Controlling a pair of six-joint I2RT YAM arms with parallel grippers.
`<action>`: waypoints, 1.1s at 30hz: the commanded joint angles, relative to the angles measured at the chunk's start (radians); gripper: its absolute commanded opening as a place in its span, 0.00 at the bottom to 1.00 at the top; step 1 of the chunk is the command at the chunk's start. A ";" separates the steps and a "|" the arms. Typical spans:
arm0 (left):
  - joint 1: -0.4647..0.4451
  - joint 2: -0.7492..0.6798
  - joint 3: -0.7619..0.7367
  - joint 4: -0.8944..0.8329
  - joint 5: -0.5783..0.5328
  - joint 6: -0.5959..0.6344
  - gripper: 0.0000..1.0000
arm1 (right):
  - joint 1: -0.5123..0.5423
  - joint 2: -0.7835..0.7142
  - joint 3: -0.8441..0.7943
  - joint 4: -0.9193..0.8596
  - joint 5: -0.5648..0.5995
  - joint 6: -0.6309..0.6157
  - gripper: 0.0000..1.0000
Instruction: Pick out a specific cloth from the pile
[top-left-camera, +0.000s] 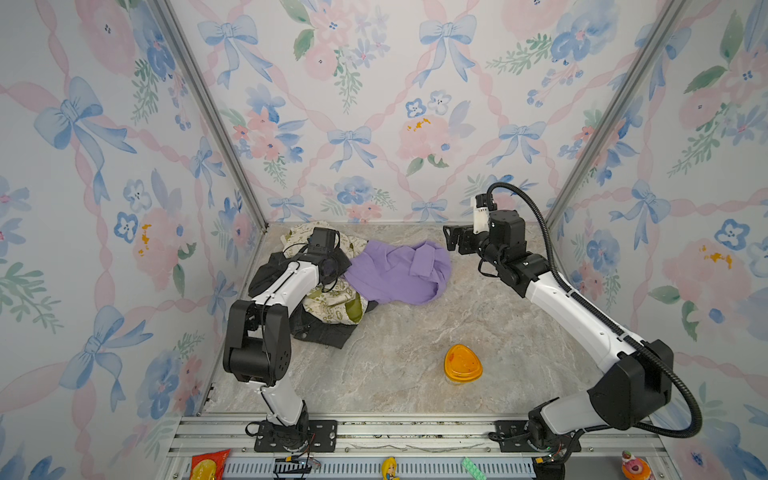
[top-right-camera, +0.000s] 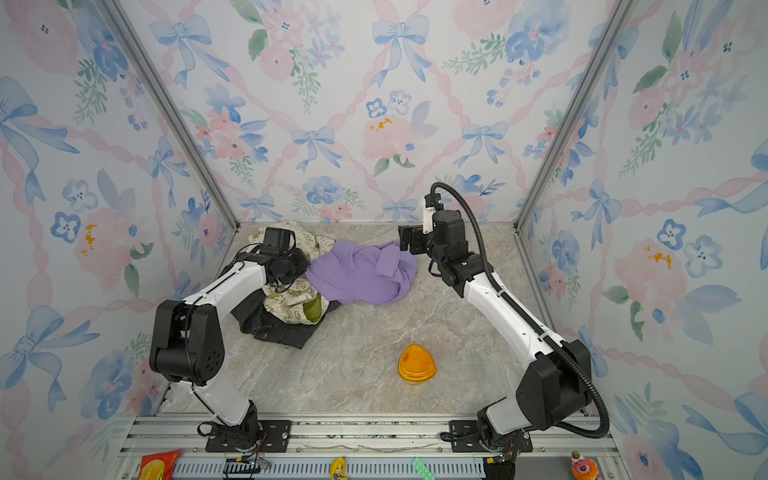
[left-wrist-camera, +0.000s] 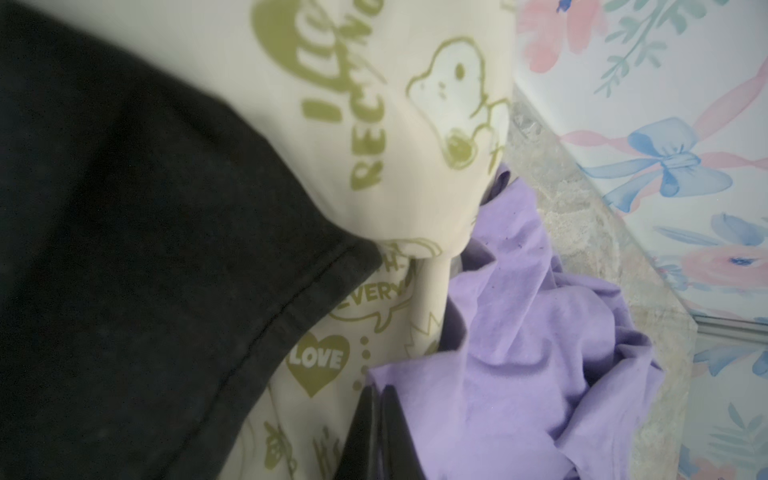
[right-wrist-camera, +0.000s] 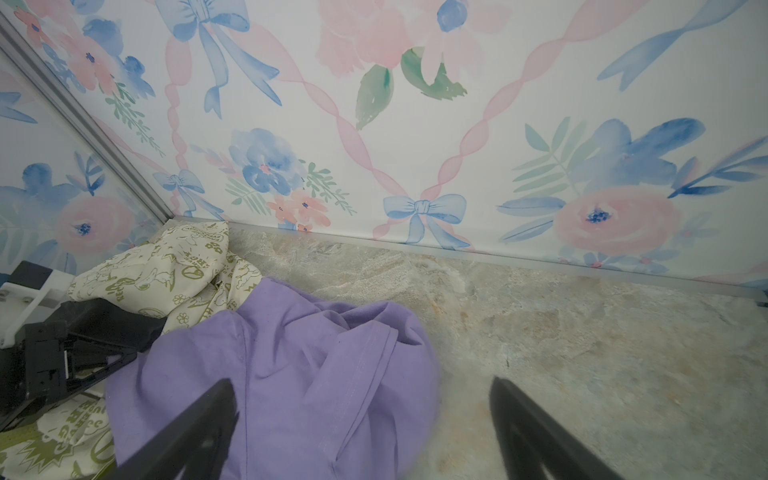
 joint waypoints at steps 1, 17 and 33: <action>-0.016 0.009 0.066 -0.008 0.000 0.028 0.00 | 0.011 0.009 0.026 -0.012 0.011 -0.010 0.97; -0.156 0.031 0.314 0.240 0.236 0.256 0.00 | 0.012 0.024 0.011 0.101 -0.260 -0.056 0.97; -0.252 0.118 0.423 0.539 0.505 0.132 0.00 | 0.005 0.085 0.068 0.123 -0.463 -0.105 0.88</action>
